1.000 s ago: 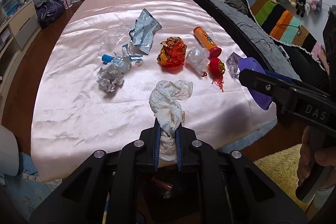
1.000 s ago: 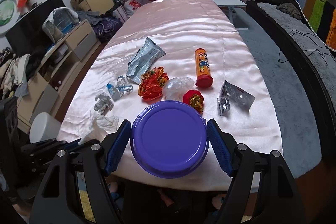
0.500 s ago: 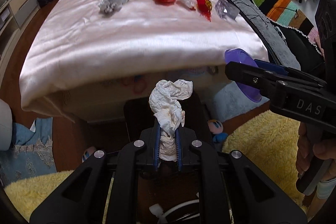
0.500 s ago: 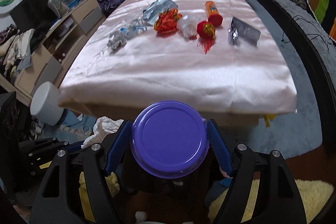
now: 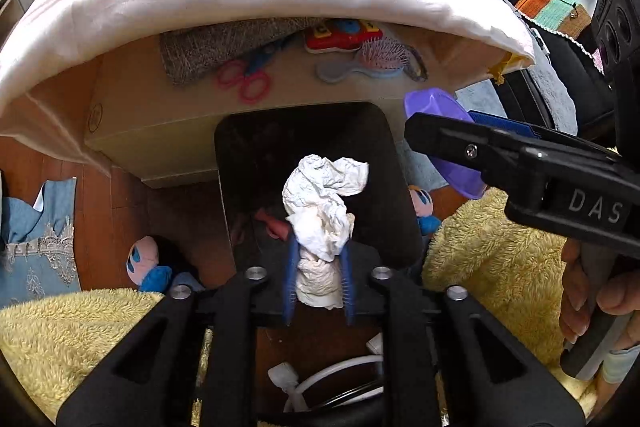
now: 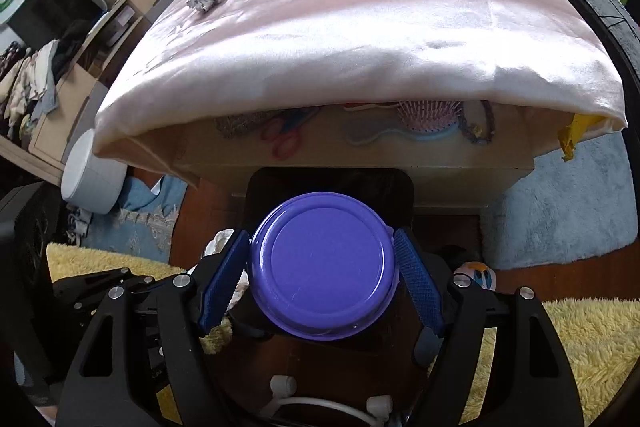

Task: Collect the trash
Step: 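Lower the bowl and tissue into the black bin and open both tools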

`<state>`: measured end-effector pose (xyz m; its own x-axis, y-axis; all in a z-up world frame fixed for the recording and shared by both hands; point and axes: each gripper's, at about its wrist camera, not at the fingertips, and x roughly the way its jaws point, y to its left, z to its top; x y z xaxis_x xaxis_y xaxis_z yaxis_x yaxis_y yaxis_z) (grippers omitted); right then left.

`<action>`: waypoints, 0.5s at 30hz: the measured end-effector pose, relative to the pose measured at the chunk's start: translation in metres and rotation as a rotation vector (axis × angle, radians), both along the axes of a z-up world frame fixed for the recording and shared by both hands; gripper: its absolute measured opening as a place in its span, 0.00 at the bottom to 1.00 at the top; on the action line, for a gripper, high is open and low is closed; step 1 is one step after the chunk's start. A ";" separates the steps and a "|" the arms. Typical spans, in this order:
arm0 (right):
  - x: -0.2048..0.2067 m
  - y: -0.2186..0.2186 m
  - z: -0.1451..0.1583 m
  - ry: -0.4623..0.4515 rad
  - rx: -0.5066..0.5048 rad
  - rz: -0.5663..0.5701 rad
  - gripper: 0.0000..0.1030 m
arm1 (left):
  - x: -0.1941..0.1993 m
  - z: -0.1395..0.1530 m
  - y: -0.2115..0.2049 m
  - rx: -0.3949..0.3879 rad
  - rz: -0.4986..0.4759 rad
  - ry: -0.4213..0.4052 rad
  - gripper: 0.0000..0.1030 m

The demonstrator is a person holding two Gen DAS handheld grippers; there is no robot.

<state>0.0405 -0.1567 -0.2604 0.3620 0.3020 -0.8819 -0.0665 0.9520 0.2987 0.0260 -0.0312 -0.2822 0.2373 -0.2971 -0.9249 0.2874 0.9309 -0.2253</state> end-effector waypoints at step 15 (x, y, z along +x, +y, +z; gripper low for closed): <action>0.007 -0.022 0.019 -0.054 -0.026 -0.058 0.89 | 0.006 0.016 0.022 0.037 0.059 -0.049 0.79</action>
